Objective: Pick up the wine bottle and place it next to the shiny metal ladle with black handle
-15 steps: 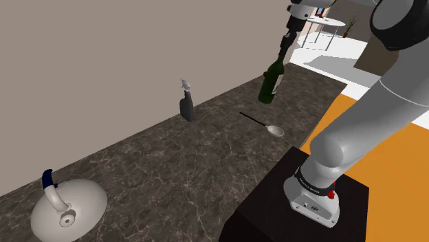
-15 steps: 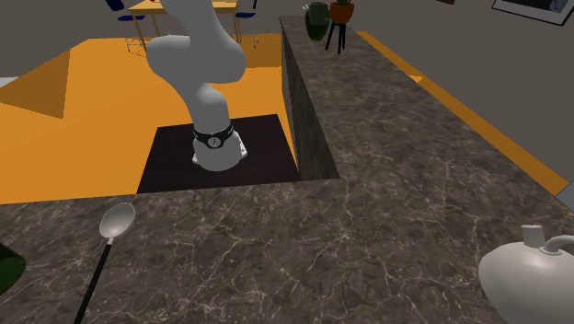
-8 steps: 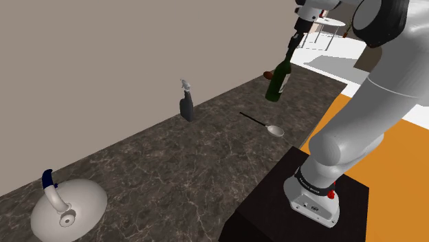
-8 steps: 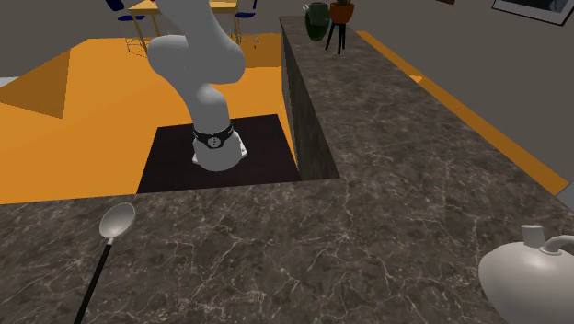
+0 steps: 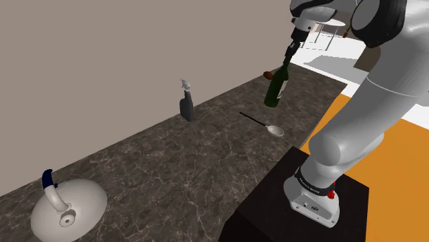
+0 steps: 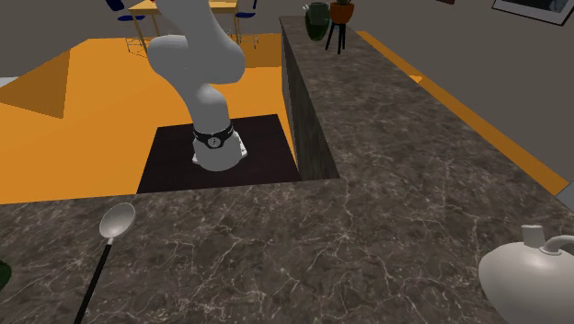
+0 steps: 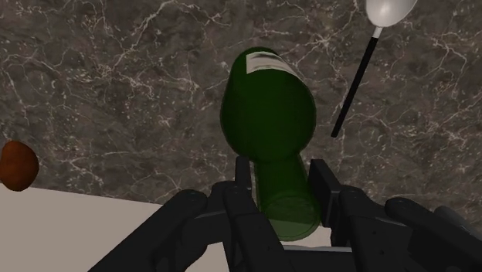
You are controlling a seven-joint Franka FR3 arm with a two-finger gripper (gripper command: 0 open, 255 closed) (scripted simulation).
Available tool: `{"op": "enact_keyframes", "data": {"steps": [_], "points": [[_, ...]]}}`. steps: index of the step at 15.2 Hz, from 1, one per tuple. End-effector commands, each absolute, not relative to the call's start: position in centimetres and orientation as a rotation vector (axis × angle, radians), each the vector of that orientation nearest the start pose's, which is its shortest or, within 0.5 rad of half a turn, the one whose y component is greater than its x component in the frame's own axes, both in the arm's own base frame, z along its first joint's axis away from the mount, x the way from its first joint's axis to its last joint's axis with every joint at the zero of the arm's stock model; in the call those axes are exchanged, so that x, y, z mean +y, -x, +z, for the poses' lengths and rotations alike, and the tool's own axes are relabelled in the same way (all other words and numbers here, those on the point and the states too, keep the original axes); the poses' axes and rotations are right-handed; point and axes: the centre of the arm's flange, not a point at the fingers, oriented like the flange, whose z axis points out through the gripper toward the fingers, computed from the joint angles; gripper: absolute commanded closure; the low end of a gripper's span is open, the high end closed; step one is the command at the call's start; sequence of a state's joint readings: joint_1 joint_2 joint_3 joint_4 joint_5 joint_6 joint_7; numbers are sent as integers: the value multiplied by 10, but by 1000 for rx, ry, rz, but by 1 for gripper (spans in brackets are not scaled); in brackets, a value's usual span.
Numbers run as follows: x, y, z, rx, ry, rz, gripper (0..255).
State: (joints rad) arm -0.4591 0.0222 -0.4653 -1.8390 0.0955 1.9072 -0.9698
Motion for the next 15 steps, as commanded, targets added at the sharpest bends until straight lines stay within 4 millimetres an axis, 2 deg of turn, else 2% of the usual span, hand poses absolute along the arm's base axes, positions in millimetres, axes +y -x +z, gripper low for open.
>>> {"op": "enact_keyframes", "data": {"steps": [1, 8, 15], "points": [[-453, -353, 505, -25, 3131, -148, 255], [-453, -353, 469, -25, 3131, -148, 255], [-453, -353, 469, -25, 3131, -148, 255]]}}
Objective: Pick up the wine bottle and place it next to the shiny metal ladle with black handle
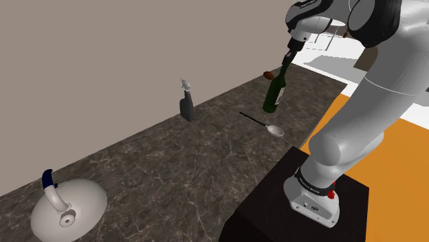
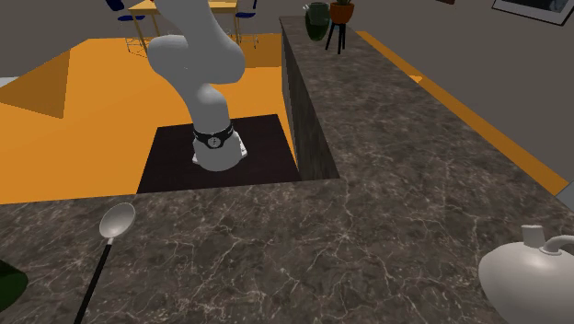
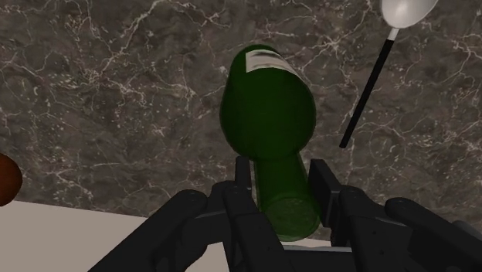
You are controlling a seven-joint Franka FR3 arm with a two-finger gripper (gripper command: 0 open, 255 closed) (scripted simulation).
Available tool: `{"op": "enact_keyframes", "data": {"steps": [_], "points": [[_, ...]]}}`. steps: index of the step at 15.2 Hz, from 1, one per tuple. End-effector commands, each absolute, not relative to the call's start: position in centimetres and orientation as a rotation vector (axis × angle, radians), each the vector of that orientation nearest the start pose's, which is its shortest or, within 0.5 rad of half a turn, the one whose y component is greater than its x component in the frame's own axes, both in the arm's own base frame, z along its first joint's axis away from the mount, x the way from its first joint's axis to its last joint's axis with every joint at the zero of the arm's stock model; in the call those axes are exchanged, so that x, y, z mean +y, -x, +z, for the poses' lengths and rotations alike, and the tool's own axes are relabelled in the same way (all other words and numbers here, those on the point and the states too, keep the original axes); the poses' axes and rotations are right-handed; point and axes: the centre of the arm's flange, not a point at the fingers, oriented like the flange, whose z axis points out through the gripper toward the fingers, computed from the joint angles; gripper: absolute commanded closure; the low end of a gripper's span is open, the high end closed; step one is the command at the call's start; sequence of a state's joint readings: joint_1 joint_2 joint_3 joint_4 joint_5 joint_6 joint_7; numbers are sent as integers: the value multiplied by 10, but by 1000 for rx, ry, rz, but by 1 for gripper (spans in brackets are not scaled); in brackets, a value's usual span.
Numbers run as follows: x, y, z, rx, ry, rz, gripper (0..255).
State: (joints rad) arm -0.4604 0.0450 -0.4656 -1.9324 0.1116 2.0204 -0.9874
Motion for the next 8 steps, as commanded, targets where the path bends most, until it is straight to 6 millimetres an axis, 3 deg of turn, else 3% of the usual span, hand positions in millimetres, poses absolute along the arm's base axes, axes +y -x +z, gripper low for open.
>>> {"op": "enact_keyframes", "data": {"steps": [1, 2, 7, 8], "points": [[-453, -353, 469, -25, 3131, -148, 255], [-453, -353, 469, -25, 3131, -148, 0], [-453, -353, 469, -25, 3131, -148, 0], [-453, -351, 482, -25, 3131, -148, 0]]}}
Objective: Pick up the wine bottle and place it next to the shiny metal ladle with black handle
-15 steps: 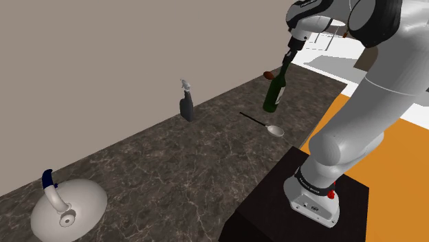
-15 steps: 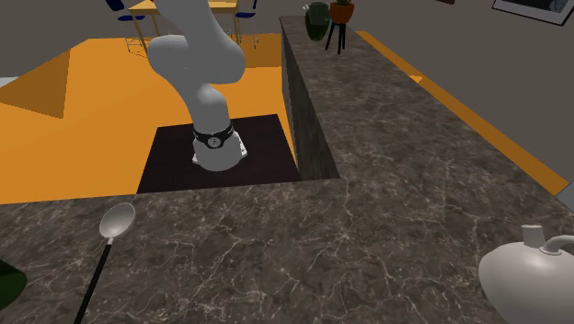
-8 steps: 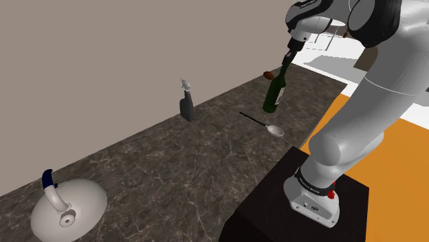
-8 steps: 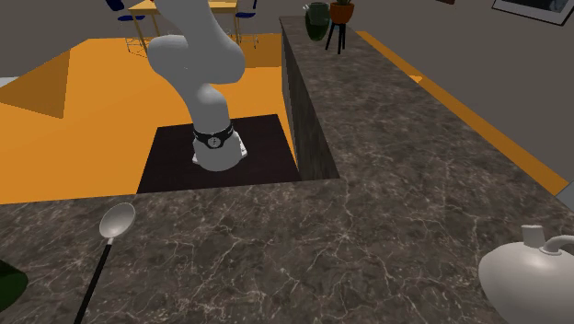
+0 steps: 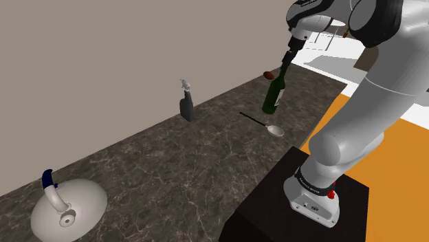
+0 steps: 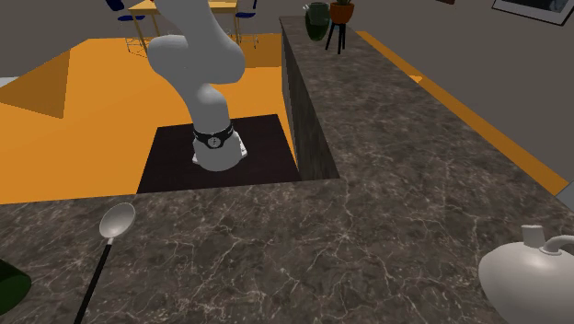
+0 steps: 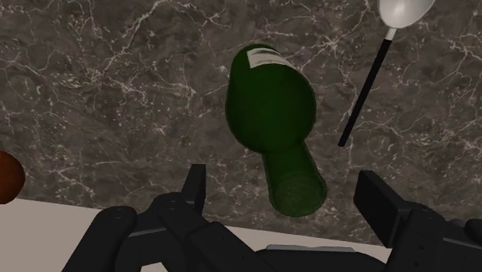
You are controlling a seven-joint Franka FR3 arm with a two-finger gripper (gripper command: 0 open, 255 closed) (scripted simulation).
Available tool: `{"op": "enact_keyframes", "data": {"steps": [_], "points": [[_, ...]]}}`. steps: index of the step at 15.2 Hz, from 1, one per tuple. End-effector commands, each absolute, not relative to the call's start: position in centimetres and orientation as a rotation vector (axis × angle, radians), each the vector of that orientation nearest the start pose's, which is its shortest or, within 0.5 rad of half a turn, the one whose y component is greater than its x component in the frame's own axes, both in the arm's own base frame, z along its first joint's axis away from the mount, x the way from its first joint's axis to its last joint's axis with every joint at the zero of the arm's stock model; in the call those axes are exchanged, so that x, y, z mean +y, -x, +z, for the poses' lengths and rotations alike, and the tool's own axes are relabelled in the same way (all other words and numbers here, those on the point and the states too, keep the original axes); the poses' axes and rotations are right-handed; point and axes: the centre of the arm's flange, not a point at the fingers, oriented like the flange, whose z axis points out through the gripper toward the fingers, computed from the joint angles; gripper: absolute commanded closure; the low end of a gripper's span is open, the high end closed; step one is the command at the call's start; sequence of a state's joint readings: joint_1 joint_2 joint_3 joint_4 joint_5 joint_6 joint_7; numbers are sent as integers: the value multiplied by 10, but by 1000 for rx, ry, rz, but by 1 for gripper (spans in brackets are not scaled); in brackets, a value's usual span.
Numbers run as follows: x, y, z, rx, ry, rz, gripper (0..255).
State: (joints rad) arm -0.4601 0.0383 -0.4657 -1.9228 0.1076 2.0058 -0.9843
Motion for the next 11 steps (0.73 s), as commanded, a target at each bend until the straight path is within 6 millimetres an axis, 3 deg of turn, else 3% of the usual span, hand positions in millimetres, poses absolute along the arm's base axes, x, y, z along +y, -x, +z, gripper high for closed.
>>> {"op": "enact_keyframes", "data": {"steps": [1, 3, 11], "points": [[-453, -350, 495, -25, 3131, -148, 0], [-453, -348, 519, -25, 3131, -148, 0], [-453, -348, 519, -25, 3131, -148, 0]]}}
